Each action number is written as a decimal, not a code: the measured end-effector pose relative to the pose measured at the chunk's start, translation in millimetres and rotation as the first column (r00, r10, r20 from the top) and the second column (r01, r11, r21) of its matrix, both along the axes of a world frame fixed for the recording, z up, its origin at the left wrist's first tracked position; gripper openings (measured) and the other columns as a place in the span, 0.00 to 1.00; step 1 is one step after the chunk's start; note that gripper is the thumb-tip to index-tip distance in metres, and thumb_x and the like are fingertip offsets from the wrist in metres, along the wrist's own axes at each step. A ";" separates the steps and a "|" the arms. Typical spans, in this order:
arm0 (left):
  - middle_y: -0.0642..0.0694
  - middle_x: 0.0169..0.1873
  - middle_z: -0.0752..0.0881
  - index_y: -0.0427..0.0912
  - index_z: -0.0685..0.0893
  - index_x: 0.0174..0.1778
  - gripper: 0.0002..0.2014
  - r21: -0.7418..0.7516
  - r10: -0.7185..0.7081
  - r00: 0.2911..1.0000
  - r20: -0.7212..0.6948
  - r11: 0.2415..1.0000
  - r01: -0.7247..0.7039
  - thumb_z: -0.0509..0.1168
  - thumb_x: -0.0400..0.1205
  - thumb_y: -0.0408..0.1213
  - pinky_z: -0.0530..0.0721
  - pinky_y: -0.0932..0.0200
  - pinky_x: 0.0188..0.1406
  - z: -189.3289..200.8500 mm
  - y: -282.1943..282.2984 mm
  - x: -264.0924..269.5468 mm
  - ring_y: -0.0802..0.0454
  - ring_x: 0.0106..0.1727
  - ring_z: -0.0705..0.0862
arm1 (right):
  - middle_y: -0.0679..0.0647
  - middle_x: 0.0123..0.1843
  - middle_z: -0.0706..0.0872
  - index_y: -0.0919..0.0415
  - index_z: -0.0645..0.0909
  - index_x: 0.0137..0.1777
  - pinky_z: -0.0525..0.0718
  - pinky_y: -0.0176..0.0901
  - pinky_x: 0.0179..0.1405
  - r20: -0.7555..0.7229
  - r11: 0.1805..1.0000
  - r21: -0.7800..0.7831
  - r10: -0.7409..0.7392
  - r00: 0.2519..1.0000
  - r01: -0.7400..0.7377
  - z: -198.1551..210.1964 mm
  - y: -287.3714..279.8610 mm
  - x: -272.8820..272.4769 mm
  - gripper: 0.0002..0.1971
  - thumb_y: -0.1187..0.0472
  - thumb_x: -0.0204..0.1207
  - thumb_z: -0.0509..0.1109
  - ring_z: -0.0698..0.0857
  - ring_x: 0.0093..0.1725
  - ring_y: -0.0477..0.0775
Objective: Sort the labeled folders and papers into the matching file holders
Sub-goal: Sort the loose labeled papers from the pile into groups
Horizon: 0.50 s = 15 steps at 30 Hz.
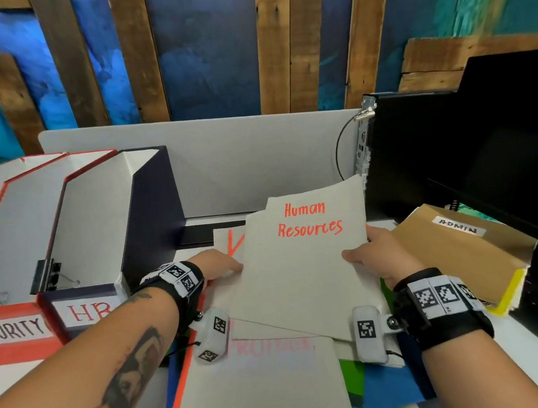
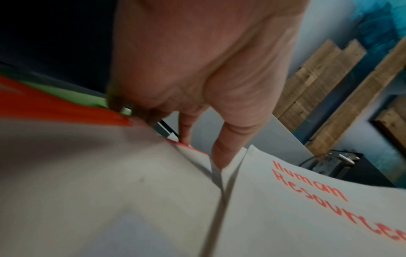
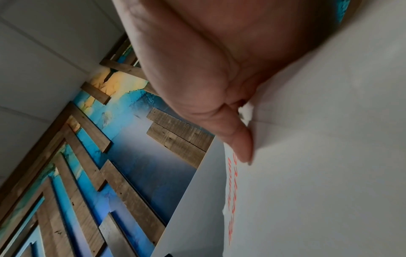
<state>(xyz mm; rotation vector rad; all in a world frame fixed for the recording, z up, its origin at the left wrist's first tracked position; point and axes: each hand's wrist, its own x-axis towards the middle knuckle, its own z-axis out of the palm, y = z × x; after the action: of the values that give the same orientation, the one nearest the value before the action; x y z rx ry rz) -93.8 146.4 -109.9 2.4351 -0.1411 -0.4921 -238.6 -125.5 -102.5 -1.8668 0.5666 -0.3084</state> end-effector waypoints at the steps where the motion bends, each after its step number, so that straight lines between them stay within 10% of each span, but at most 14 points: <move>1: 0.45 0.59 0.86 0.43 0.85 0.65 0.19 -0.002 -0.056 0.998 0.003 0.998 0.056 0.73 0.80 0.46 0.78 0.61 0.39 0.6 -4.8 -2.1 0.47 0.49 0.85 | 0.59 0.57 0.91 0.64 0.85 0.63 0.86 0.60 0.63 0.012 1.000 0.014 -0.009 1.000 0.009 0.5 -0.5 -0.9 0.16 0.74 0.76 0.75 0.90 0.56 0.63; 5: 0.45 0.48 0.83 0.37 0.85 0.68 0.20 0.036 -0.195 0.981 -0.018 0.980 0.195 0.68 0.83 0.44 0.76 0.60 0.42 5.2 -19.1 -9.0 0.47 0.45 0.80 | 0.52 0.50 0.91 0.60 0.86 0.58 0.84 0.44 0.44 0.061 0.997 0.067 -0.037 0.997 0.033 6.8 -4.2 -8.6 0.12 0.75 0.80 0.71 0.89 0.49 0.55; 7: 0.42 0.60 0.84 0.35 0.81 0.72 0.23 0.063 -0.128 0.991 0.024 0.990 0.127 0.63 0.87 0.48 0.79 0.56 0.61 7.4 -16.4 -11.5 0.43 0.61 0.83 | 0.52 0.49 0.91 0.60 0.85 0.59 0.84 0.43 0.44 0.075 0.996 0.087 -0.034 0.997 0.028 7.9 -4.8 -11.0 0.13 0.75 0.80 0.70 0.89 0.49 0.55; 12: 0.37 0.79 0.75 0.35 0.71 0.82 0.33 0.069 0.072 0.996 0.059 0.995 -0.076 0.53 0.90 0.58 0.72 0.50 0.76 8.5 -11.1 -7.5 0.37 0.77 0.76 | 0.54 0.48 0.92 0.57 0.86 0.52 0.86 0.44 0.42 0.089 0.992 0.125 -0.031 0.996 0.020 3.5 2.1 -11.2 0.15 0.77 0.79 0.67 0.90 0.45 0.55; 15: 0.36 0.81 0.73 0.36 0.68 0.84 0.39 -0.091 0.143 0.990 -0.010 0.986 -0.143 0.54 0.87 0.65 0.67 0.48 0.80 9.8 -15.5 -6.4 0.37 0.81 0.72 | 0.61 0.50 0.93 0.55 0.84 0.56 0.91 0.61 0.52 0.019 0.994 0.096 0.047 0.999 -0.049 1.6 10.0 -6.8 0.20 0.78 0.71 0.70 0.91 0.48 0.66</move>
<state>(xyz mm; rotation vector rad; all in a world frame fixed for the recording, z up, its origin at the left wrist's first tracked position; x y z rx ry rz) -100.2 130.9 -100.1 2.3349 0.0122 -0.4161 -245.4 -115.5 -100.9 -1.7807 0.5155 -0.2606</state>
